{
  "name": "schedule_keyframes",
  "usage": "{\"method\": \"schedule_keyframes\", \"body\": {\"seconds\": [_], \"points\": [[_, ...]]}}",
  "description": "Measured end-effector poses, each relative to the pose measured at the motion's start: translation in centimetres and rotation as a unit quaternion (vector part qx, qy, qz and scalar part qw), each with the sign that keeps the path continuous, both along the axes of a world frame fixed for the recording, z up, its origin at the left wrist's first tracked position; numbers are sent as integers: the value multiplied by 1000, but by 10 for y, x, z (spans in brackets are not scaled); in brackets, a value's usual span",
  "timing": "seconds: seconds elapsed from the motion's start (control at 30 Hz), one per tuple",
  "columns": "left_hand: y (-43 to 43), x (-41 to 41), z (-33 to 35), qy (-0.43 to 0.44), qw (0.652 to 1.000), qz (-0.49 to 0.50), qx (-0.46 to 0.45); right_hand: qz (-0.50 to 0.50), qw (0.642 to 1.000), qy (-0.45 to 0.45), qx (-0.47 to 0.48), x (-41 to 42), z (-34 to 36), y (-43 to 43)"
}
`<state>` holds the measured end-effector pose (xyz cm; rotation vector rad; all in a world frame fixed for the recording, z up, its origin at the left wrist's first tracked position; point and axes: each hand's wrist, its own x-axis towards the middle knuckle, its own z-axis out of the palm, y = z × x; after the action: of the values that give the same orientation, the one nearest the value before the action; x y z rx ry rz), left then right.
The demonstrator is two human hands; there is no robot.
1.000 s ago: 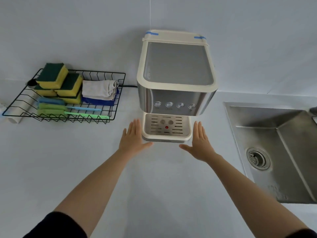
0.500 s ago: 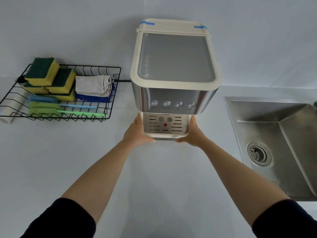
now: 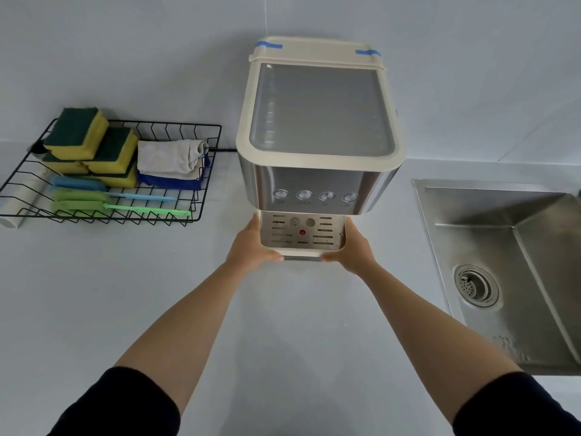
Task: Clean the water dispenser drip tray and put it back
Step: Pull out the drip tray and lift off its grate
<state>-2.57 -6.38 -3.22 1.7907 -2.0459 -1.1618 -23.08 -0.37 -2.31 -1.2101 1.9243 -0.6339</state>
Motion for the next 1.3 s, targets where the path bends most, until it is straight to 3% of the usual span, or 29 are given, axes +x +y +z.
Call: {"method": "schedule_keyframes", "body": {"seconds": [0.5, 1.3], "points": [[27, 6, 3, 1, 1000, 7, -2, 11, 1000, -10, -2, 5, 3, 24], [140, 33, 7, 3, 1000, 6, 18, -8, 999, -47, -8, 32, -7, 138]]}}
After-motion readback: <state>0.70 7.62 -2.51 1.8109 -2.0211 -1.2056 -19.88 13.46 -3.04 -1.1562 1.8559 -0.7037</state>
